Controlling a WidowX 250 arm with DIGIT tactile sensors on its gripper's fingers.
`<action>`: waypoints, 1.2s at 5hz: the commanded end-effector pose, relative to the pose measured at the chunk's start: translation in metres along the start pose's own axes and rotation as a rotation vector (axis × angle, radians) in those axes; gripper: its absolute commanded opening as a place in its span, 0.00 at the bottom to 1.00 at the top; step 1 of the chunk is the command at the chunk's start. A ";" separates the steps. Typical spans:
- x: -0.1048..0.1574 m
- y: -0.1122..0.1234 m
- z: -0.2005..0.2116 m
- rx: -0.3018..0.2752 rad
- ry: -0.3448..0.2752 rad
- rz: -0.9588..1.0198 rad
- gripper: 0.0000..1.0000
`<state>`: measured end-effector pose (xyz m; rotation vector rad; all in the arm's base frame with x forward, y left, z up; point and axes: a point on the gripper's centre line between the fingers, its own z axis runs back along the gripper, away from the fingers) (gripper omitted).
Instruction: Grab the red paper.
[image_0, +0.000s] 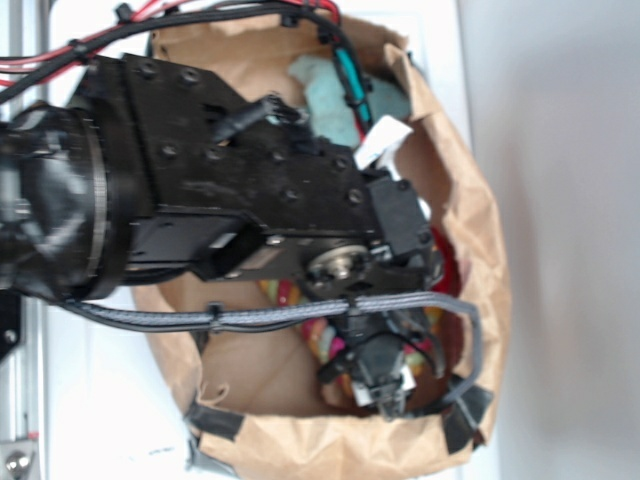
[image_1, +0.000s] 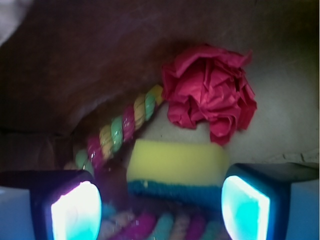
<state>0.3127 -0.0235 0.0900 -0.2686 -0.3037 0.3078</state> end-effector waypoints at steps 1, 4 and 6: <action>0.050 0.008 0.012 0.072 -0.127 0.057 1.00; 0.072 0.033 0.003 0.192 -0.179 0.107 1.00; 0.063 0.024 -0.015 0.185 -0.154 0.054 1.00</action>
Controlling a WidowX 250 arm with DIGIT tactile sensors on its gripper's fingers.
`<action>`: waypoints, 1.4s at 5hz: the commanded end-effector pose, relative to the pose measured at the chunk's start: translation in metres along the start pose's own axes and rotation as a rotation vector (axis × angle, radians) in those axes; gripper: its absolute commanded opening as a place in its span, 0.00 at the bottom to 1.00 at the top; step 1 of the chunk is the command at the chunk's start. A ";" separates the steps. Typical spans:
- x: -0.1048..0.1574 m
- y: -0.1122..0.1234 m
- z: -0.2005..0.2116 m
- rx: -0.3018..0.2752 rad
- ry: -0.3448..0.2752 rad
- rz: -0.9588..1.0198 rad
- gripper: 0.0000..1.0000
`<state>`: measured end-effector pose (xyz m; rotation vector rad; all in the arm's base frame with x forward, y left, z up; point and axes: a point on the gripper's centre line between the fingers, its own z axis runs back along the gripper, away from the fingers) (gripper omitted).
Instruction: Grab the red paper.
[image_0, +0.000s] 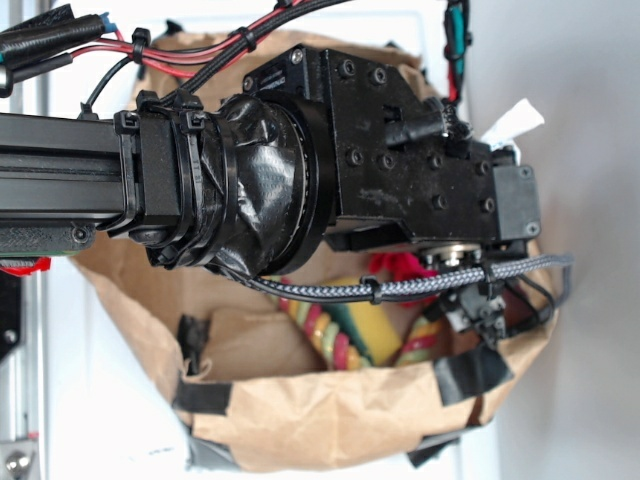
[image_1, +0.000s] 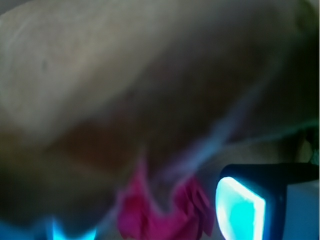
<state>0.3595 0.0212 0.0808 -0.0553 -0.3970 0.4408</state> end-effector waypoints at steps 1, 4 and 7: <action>-0.007 -0.010 -0.011 -0.022 0.051 -0.069 1.00; -0.043 -0.017 0.002 -0.079 0.138 -0.177 1.00; -0.033 -0.023 -0.006 -0.067 0.102 -0.139 1.00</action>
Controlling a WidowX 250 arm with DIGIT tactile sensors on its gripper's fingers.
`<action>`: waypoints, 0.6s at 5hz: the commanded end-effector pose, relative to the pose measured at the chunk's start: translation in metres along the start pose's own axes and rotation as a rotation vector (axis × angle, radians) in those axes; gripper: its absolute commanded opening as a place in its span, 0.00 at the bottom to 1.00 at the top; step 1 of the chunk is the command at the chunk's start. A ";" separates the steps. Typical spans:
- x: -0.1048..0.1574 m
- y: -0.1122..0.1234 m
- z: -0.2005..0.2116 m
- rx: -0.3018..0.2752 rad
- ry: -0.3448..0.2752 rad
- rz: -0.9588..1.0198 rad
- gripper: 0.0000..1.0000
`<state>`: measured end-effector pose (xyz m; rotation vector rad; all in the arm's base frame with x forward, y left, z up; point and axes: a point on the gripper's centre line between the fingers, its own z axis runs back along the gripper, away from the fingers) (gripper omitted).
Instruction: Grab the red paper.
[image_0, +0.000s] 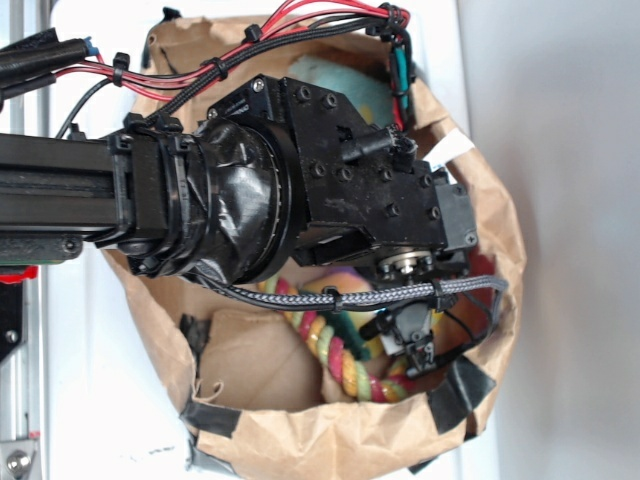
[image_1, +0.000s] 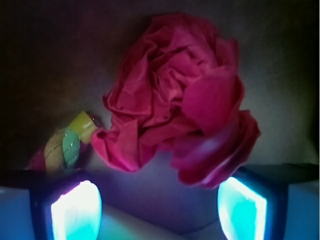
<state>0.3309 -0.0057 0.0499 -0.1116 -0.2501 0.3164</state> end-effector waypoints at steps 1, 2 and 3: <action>0.030 -0.011 0.014 0.009 -0.108 0.006 1.00; 0.045 -0.007 0.011 0.024 -0.134 0.040 1.00; 0.056 -0.008 0.011 0.023 -0.146 0.061 1.00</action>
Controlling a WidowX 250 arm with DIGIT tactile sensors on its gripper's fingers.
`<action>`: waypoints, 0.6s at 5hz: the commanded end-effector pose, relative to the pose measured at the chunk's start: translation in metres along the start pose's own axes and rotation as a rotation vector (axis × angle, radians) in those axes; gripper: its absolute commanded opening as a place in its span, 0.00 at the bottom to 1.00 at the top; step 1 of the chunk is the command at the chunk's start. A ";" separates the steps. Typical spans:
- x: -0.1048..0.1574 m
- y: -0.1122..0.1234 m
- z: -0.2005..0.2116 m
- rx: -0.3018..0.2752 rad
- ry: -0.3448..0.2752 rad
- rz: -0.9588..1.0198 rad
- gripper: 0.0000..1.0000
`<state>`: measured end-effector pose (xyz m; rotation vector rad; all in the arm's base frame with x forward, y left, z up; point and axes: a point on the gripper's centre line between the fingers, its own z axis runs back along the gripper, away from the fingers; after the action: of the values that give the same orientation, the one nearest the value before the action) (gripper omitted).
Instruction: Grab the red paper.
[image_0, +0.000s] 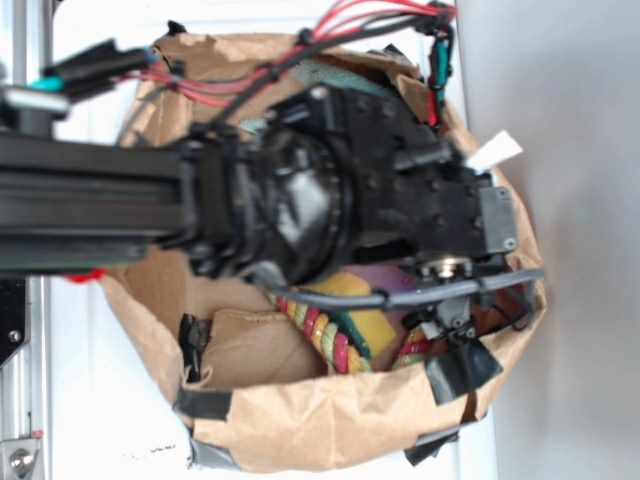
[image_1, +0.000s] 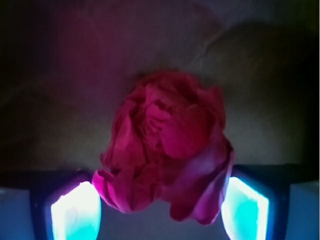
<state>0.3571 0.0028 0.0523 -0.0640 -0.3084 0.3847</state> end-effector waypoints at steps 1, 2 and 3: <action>0.030 -0.010 0.016 -0.036 -0.074 -0.001 1.00; 0.034 -0.008 0.017 -0.062 -0.063 0.047 1.00; 0.037 -0.012 0.011 -0.079 -0.017 0.094 1.00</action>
<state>0.3675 0.0056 0.0492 -0.1101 -0.2470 0.4550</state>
